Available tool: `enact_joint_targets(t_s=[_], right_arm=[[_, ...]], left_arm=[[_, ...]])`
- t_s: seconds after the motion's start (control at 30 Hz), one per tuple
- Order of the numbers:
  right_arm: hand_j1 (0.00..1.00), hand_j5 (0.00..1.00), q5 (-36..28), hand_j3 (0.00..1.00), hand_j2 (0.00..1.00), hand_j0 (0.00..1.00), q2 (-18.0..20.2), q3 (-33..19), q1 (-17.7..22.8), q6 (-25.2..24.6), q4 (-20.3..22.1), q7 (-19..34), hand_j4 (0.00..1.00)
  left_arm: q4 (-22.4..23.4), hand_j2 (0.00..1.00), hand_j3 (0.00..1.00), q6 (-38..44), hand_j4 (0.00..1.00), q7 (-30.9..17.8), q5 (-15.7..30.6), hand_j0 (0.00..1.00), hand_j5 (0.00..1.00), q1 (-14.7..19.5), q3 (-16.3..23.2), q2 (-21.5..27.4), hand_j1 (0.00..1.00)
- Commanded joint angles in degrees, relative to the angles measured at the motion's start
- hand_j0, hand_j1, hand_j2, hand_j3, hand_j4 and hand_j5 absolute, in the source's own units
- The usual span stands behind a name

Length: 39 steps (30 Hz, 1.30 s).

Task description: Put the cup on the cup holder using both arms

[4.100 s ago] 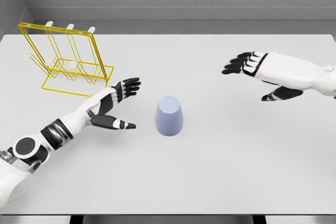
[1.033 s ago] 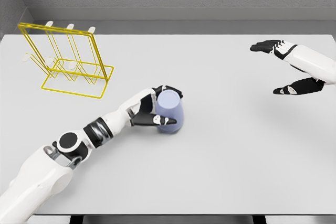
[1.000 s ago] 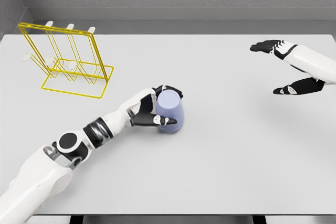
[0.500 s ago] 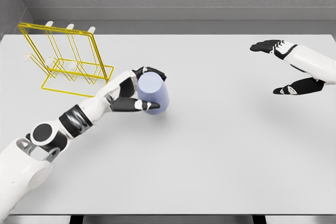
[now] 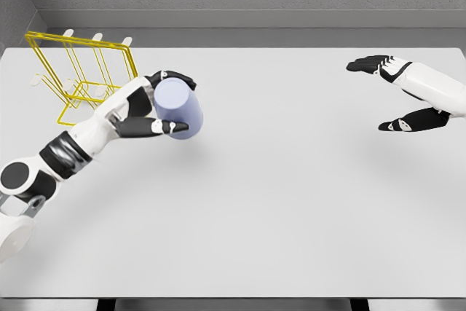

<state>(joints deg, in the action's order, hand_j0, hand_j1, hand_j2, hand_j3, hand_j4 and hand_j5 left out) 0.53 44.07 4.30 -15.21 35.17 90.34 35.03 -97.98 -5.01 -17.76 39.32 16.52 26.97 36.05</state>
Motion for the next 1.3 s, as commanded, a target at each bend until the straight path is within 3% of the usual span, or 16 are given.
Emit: enact_joint_targets(t_s=[0.0, 1.27], right_arm=[[1.00, 1.00, -0.44, 1.00, 1.00, 1.00, 0.06, 0.00, 0.00, -0.17, 0.01, -0.03, 1.00], [1.00, 1.00, -0.44, 1.00, 1.00, 1.00, -0.03, 0.00, 0.00, -0.17, 0.10, -0.03, 1.00]], left_arm=[[-0.19, 0.62, 0.62, 0.00, 0.62, 0.01, 0.67, 0.62, 0.62, 0.00, -1.21, 1.22, 0.62], [1.21, 0.67, 0.67, -1.76, 0.67, 0.01, 6.03, 0.67, 0.67, -1.41, -7.72, 10.18, 0.67]])
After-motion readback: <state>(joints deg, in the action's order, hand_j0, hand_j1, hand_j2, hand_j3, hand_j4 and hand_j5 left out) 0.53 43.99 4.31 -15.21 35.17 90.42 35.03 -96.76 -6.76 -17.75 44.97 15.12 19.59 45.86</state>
